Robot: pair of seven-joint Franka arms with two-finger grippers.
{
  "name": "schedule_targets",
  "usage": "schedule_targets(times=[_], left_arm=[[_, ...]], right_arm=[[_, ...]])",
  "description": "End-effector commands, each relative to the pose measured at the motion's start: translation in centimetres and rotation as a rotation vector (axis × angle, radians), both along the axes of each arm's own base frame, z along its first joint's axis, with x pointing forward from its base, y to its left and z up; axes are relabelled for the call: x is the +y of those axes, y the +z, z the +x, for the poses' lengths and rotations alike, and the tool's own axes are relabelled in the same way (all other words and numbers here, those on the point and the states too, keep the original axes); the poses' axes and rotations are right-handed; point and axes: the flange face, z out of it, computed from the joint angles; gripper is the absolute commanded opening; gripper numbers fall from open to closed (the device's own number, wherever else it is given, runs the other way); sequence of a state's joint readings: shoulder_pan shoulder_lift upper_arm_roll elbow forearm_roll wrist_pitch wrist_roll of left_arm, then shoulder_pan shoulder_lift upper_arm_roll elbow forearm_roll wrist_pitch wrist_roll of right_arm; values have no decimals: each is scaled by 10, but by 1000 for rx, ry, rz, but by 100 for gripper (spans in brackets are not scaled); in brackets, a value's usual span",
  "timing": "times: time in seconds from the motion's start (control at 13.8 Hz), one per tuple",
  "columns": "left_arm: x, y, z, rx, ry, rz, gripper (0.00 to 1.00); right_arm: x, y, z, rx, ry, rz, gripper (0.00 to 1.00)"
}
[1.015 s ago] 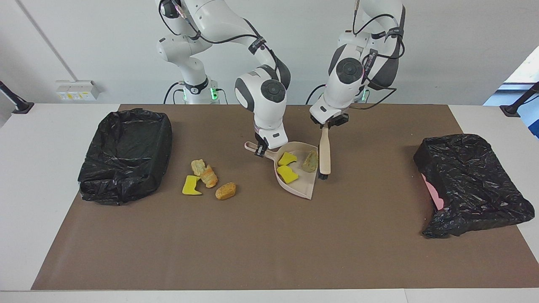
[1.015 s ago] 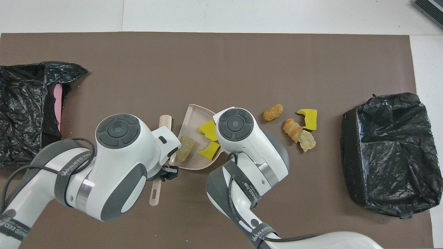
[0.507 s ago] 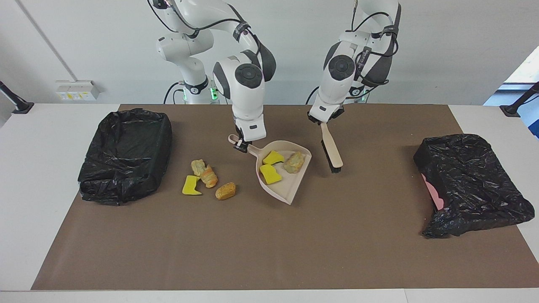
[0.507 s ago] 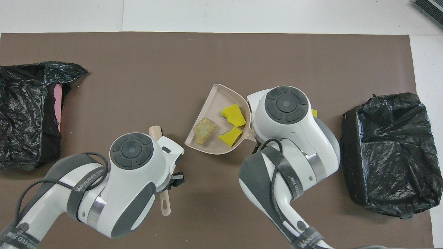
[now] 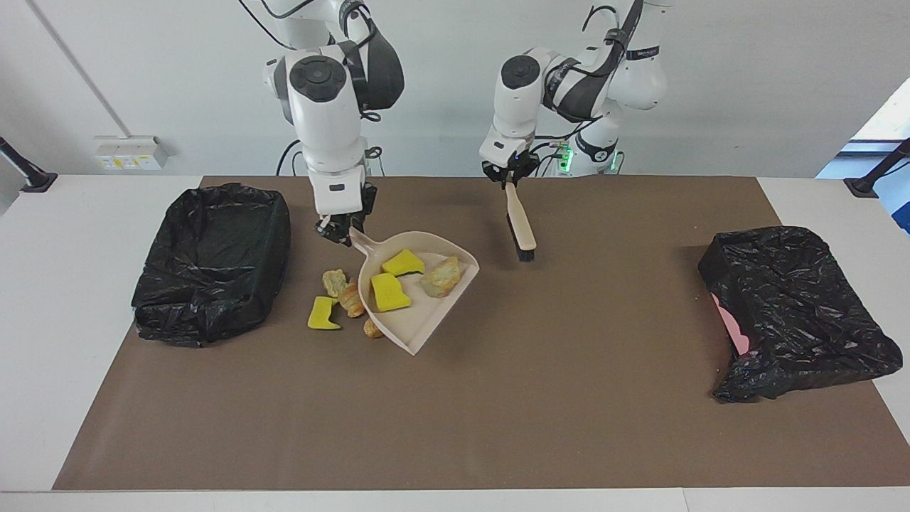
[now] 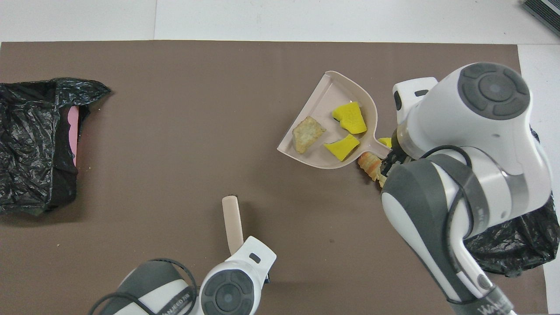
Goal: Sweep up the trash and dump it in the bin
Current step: 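Carry the loaded dustpan with the right gripper over the nearby black bag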
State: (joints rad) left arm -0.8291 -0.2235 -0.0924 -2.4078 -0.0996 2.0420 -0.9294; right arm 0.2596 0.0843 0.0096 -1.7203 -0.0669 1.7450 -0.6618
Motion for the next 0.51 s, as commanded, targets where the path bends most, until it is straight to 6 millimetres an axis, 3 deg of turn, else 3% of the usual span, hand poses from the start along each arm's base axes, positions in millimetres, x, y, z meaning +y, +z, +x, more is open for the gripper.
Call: schedule_targets(times=[0.0, 0.14, 0.43], left_arm=[[-13, -19, -53, -34, -13, 1, 0], [-14, -30, -81, -43, -28, 0, 0], [-16, -36, -106, -45, -56, -2, 0]], right_arm=[[-46, 15, 1, 10, 28, -18, 0], [-79, 15, 3, 33, 49, -40, 0], [-162, 13, 4, 64, 83, -62, 0]])
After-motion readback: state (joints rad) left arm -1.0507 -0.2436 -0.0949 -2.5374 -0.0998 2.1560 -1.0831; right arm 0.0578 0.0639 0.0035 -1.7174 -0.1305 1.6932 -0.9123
